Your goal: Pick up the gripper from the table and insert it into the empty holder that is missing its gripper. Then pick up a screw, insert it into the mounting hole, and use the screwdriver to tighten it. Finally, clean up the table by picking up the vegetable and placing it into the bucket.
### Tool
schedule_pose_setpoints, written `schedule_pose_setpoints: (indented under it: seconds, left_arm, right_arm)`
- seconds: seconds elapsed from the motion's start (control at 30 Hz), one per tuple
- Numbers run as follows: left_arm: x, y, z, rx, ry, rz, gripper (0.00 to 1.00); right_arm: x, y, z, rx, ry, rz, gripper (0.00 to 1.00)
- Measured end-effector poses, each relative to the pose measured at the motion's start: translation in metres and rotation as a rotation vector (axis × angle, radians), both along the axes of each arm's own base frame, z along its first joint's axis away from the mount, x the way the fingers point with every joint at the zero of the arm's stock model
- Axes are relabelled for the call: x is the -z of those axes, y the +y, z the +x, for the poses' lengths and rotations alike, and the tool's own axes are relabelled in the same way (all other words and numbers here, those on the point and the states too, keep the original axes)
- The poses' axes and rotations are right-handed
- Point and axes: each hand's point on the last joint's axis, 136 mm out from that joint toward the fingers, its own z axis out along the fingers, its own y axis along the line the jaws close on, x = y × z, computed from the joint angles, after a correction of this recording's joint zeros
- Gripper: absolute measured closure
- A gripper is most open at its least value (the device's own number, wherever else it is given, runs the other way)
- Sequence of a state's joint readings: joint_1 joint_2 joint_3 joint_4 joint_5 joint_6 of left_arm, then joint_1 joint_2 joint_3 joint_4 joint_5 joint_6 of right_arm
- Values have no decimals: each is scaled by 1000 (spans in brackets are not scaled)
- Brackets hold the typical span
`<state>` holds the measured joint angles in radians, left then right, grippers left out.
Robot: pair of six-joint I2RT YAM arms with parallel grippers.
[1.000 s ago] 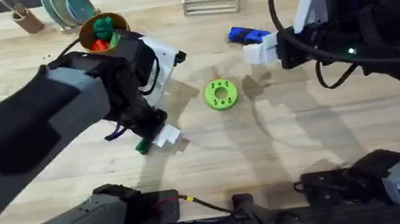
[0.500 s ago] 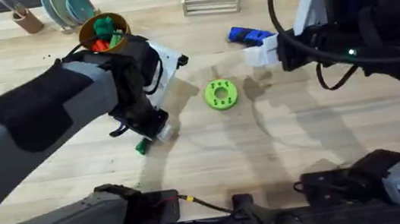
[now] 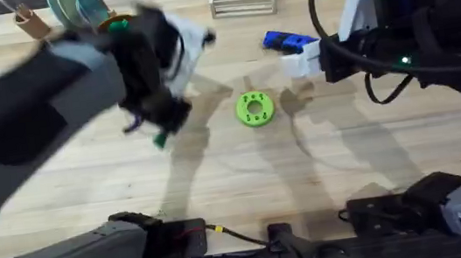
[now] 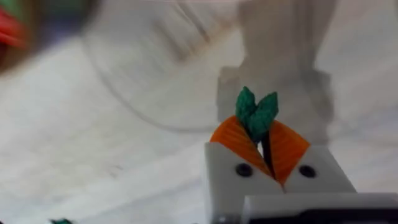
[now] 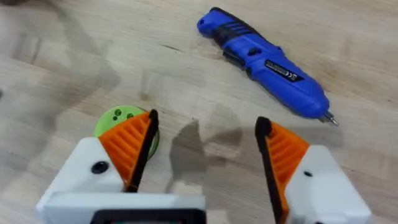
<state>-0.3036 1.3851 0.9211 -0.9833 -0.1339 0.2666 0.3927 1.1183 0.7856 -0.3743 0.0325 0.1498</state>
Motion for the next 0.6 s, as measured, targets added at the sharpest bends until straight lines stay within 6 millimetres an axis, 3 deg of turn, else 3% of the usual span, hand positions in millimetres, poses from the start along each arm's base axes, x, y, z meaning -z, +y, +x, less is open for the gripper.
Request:
schedule_pose_setpoints:
  seconds: [0.1,0.2,0.3,0.37,0.5,0.6]
  left_arm:
    - [-43,-6,48,-22,-173,-34,985]
    - [-102,-1,106,-71,-418,-86,985]
    - [-156,22,153,-152,-656,-114,985]
    - [-178,46,170,-223,-765,-116,985]
    - [-196,99,185,-439,-888,-140,986]
    - [-186,124,189,-590,-890,-170,986]
  right_arm:
    - [0,0,0,0,0,0,10]
    - [0,0,0,0,0,0,11]
    - [0,0,0,0,0,0,9]
    - [0,0,0,0,0,0,10]
    - [0,0,0,0,0,0,10]
    - [0,0,0,0,0,0,10]
